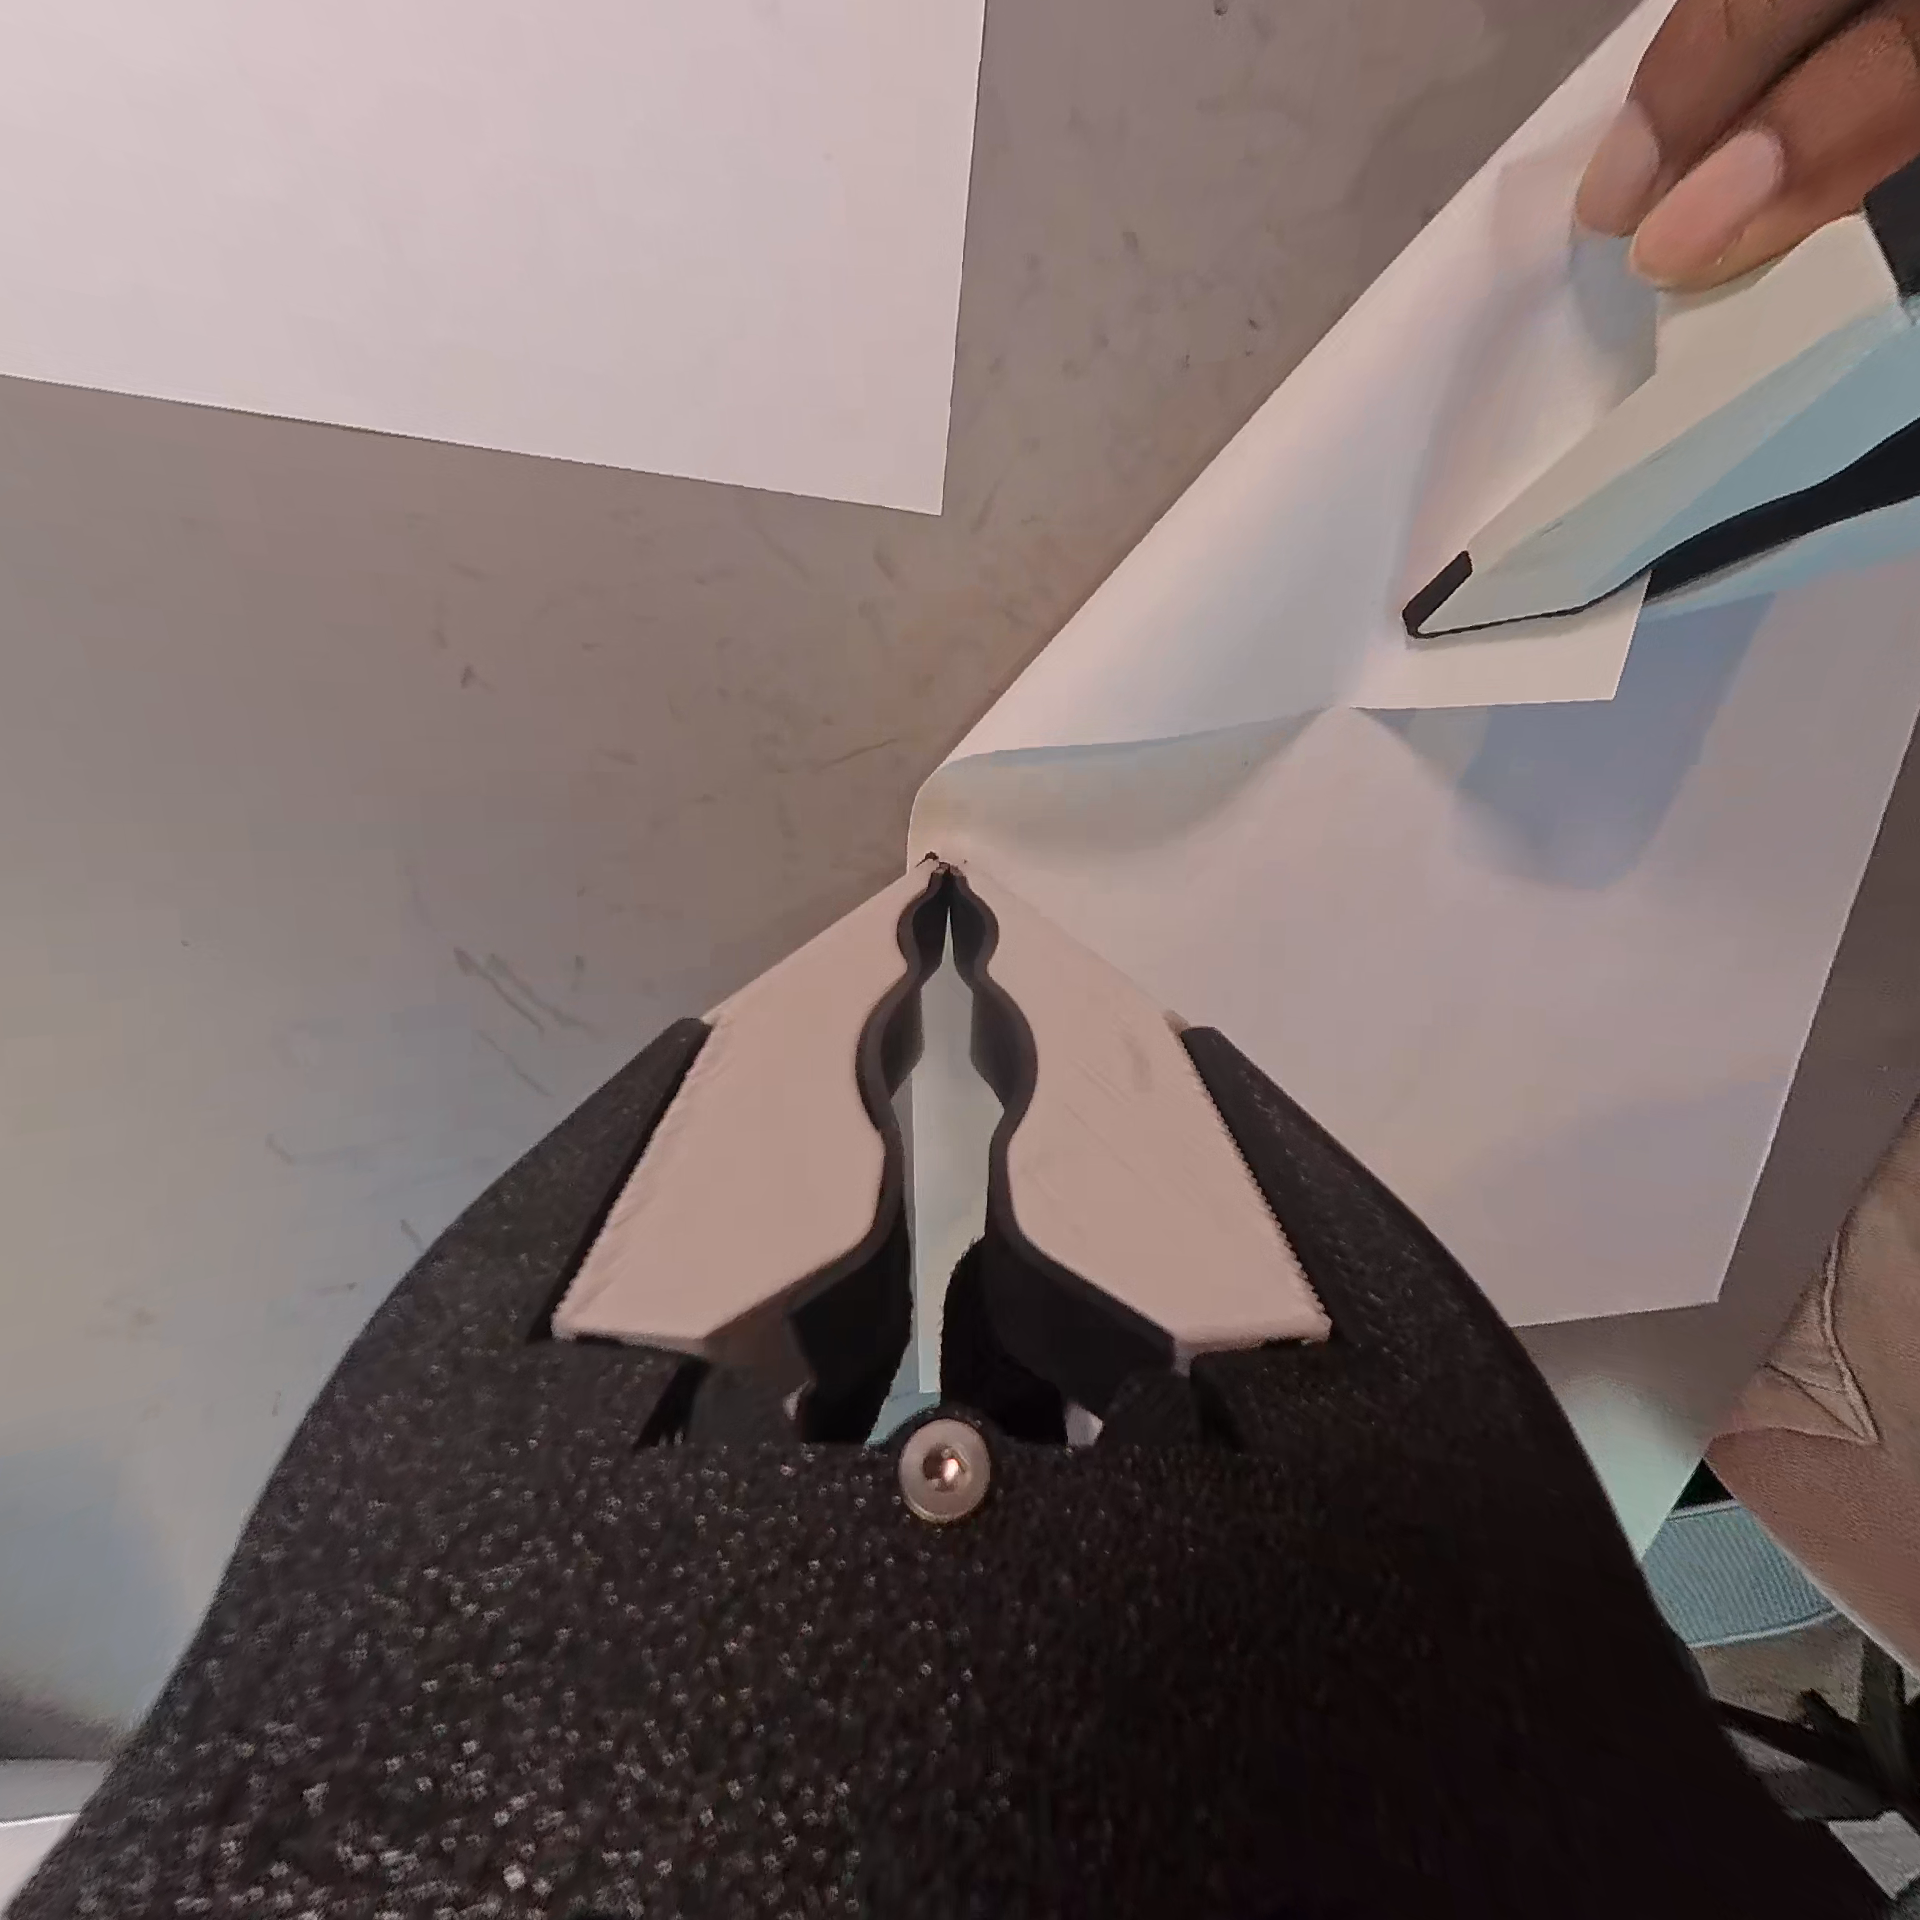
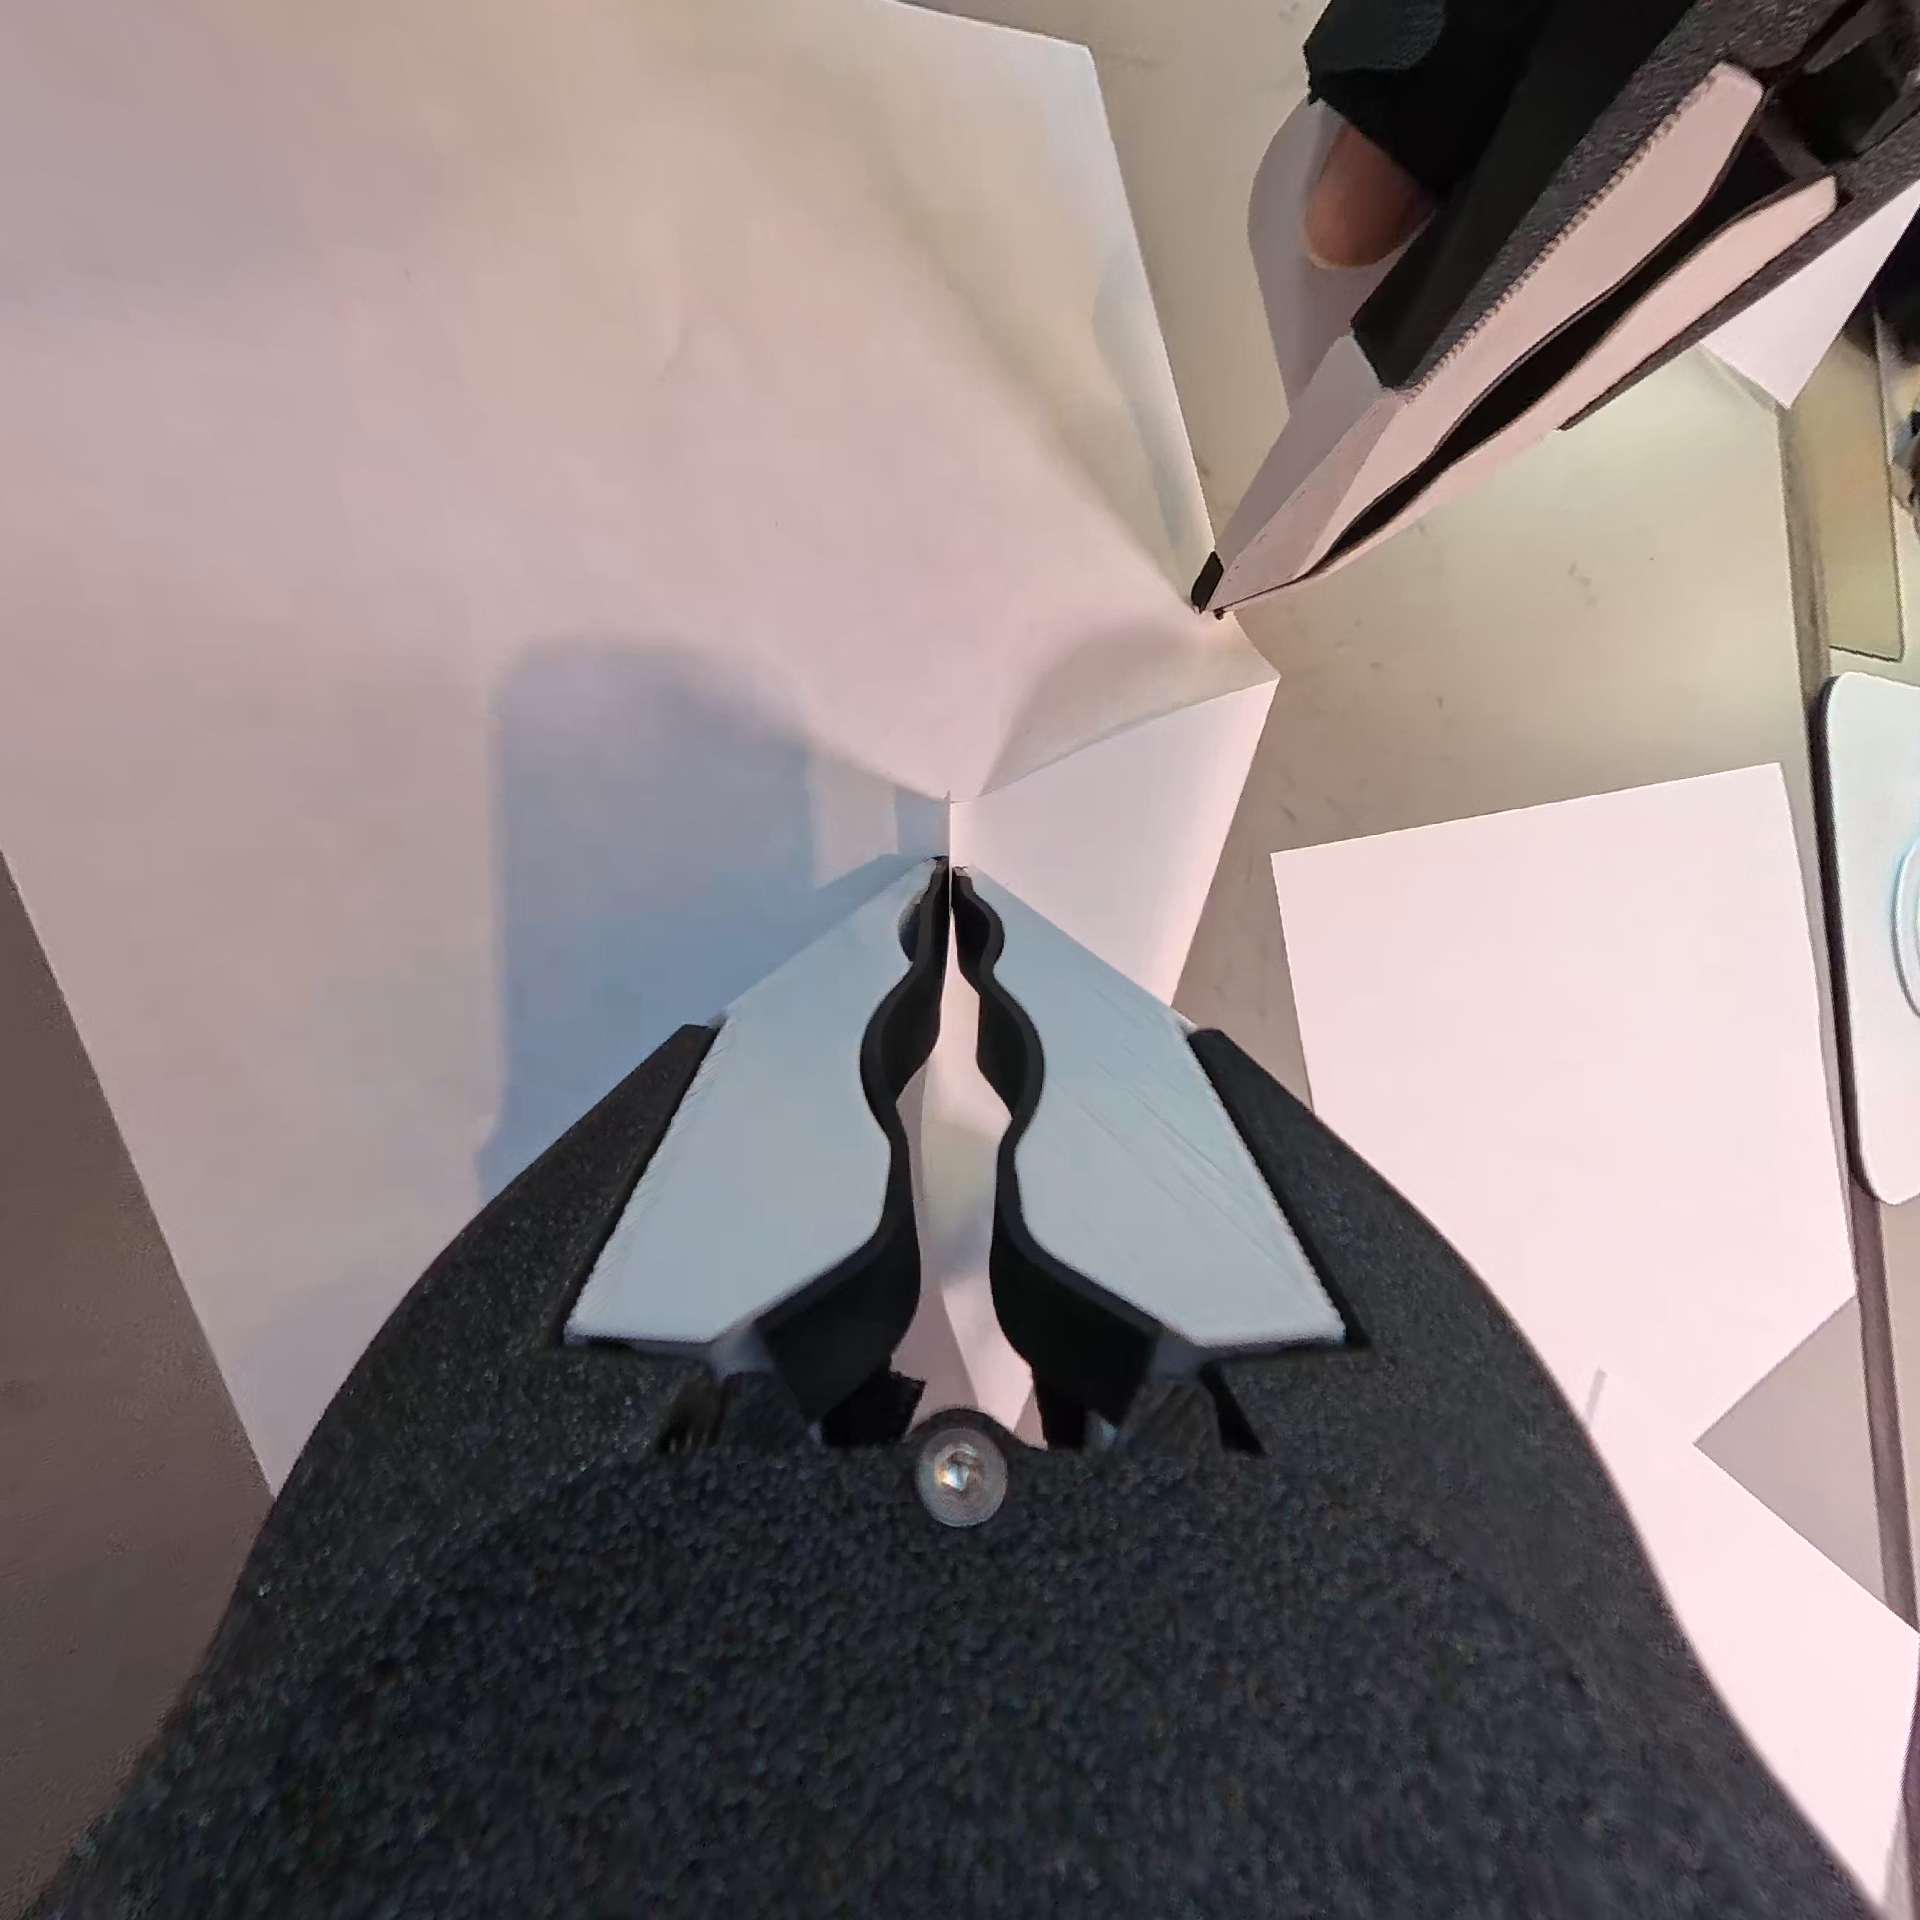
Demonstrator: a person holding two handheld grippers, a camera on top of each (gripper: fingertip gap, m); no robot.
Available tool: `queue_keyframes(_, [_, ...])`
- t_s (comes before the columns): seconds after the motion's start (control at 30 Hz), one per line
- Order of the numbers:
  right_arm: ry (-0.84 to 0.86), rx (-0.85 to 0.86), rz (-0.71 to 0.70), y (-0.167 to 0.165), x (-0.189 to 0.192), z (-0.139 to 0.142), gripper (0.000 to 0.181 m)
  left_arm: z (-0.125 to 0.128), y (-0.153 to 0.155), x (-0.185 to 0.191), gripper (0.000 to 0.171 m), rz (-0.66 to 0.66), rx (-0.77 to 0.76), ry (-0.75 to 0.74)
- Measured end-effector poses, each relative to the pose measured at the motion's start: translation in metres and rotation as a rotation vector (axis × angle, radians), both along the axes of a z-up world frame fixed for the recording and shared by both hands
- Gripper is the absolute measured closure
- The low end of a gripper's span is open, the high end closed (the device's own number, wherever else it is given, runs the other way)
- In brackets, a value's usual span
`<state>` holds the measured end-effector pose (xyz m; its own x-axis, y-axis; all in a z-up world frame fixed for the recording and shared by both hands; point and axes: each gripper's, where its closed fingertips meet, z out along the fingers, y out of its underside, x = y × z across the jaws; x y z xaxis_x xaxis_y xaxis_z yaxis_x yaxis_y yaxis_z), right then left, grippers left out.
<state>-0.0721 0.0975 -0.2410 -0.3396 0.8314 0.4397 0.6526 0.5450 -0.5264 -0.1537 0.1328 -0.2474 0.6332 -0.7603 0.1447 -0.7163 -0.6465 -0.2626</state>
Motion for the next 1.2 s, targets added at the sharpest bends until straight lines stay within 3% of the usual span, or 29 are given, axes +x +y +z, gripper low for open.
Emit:
queue_keyframes(0.57, [0.041,0.045,-0.054,0.043,0.001,0.014,0.181,0.0,0.001,0.001,0.171,-0.131,0.116,-0.013])
queue_keyframes(0.73, [0.075,-0.144,-0.127,0.063,0.009,0.022,0.181,0.001,0.005,-0.002,0.171,-0.174,0.166,0.004])
queue_keyframes(0.8, [0.087,-0.218,-0.189,0.065,0.013,0.022,0.181,0.013,0.006,-0.004,0.171,-0.099,0.221,-0.045])
queue_keyframes(0.93, [0.144,-0.44,-0.354,0.064,0.019,0.024,0.181,0.052,-0.029,-0.001,0.141,0.243,0.21,-0.428])
queue_keyframes(1.0, [0.168,-0.534,-0.418,0.065,0.023,0.025,0.181,0.043,-0.049,-0.024,0.126,0.41,0.258,-0.431])
queue_keyframes(1.07, [0.19,-0.644,-0.452,0.062,0.026,0.027,0.181,0.026,-0.062,-0.041,0.123,0.556,0.282,-0.415])
queue_keyframes(1.13, [0.213,-0.754,-0.47,0.058,0.027,0.031,0.181,0.014,-0.071,-0.038,0.112,0.629,0.257,-0.435])
queue_keyframes(1.2, [0.246,-0.836,-0.48,0.055,0.029,0.04,0.181,0.01,-0.071,-0.036,0.114,0.629,0.318,-0.363])
